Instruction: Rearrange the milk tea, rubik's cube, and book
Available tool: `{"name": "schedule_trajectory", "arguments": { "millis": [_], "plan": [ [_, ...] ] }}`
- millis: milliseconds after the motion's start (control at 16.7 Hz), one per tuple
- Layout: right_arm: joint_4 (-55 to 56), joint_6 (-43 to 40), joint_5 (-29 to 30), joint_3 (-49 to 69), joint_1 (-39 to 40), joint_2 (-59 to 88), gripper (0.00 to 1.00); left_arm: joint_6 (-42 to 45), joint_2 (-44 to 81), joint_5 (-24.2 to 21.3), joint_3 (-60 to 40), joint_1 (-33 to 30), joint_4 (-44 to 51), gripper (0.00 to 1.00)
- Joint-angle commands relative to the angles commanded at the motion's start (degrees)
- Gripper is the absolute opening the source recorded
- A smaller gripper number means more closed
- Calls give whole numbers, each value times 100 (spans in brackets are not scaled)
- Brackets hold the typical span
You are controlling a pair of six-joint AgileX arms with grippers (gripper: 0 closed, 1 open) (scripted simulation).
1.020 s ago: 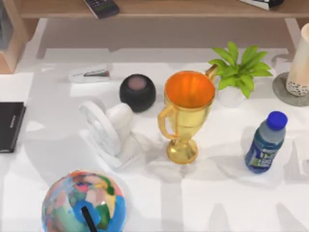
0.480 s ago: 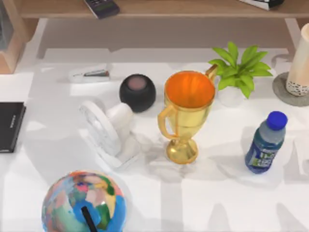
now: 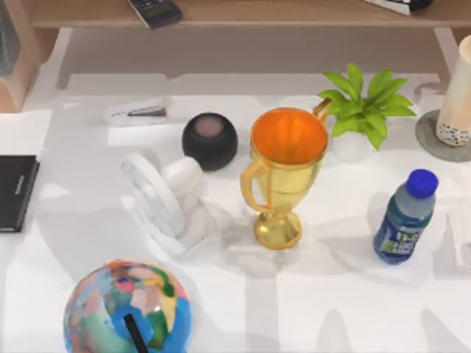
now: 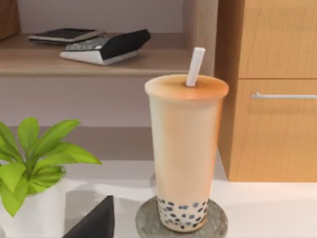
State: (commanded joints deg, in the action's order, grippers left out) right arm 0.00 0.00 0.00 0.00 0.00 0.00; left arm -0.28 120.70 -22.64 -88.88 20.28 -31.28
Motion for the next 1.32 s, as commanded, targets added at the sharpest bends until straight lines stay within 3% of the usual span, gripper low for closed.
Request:
{"name": "schedule_trajectory", "arguments": {
  "millis": [1020,1320],
  "plan": [
    [0,0,0,0,0,0,100,78,-306,-50,174,41,88,0],
    [0,0,0,0,0,0,100,1289,-1184,-156,802,228,37,0]
  ]
}}
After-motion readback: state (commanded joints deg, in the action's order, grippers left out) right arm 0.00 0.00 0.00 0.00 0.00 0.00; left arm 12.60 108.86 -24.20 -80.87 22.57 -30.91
